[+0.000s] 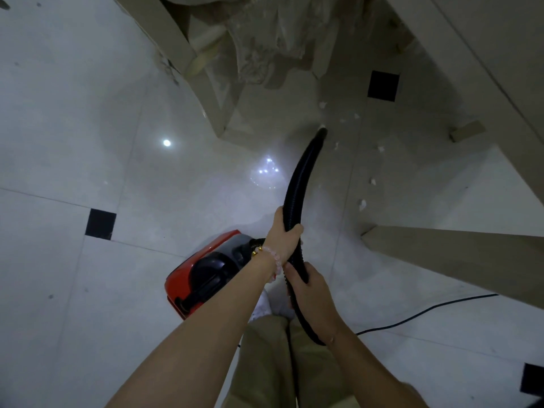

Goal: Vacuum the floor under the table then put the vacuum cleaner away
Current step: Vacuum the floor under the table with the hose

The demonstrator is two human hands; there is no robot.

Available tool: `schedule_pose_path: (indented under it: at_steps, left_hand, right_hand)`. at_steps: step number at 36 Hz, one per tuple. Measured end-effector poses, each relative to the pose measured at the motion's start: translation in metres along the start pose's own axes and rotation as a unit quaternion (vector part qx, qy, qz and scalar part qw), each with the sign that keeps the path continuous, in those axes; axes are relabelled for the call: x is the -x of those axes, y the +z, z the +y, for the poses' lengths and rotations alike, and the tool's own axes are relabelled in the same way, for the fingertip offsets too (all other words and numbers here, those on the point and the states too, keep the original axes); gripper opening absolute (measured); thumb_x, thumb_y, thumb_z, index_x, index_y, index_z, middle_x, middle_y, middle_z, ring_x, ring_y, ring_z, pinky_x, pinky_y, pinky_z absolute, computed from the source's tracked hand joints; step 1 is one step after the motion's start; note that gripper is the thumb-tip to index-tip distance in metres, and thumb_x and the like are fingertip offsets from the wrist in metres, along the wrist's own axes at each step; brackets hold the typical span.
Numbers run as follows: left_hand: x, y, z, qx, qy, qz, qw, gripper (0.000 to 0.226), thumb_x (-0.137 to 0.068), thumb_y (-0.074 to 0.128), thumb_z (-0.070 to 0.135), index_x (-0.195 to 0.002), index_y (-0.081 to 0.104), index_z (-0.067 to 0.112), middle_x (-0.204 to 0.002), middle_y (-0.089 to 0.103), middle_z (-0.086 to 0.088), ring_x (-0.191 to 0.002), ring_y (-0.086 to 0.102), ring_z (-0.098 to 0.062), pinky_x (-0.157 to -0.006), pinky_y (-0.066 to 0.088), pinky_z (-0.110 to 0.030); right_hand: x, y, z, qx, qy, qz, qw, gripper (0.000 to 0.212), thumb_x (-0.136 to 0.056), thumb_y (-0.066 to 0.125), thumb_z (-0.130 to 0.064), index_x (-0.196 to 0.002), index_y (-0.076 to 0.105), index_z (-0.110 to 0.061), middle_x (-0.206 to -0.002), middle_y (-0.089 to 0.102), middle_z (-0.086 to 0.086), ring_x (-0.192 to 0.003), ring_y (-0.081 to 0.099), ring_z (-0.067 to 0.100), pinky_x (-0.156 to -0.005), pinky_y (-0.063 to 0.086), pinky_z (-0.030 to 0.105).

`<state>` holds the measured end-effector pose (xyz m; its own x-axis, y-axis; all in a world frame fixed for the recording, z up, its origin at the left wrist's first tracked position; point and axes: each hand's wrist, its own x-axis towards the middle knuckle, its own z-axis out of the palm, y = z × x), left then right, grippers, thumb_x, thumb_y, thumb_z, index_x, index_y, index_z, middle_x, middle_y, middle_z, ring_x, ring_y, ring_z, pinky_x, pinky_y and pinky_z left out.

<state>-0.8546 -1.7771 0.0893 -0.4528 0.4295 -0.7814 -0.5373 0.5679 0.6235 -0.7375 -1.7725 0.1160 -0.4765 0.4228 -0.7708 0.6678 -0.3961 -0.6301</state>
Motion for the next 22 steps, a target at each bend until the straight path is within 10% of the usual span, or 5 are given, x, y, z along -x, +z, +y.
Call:
schedule_pose_path:
  at_steps: [22]
  left_hand:
    - [-0.032,0.004,0.018,0.044,-0.044,0.056,0.997,0.038,-0.097,0.046,0.018,-0.13,0.029,0.013,-0.095,0.052,-0.011,-0.083,0.053,-0.025,-0.078,0.05,-0.038]
  right_hand:
    - [-0.036,-0.027,-0.032,0.015,0.034,-0.049,0.998,0.036,-0.092,0.054,-0.044,-0.097,0.062,-0.009,-0.065,0.06,0.004,-0.05,0.053,0.014,-0.05,0.045,0.025]
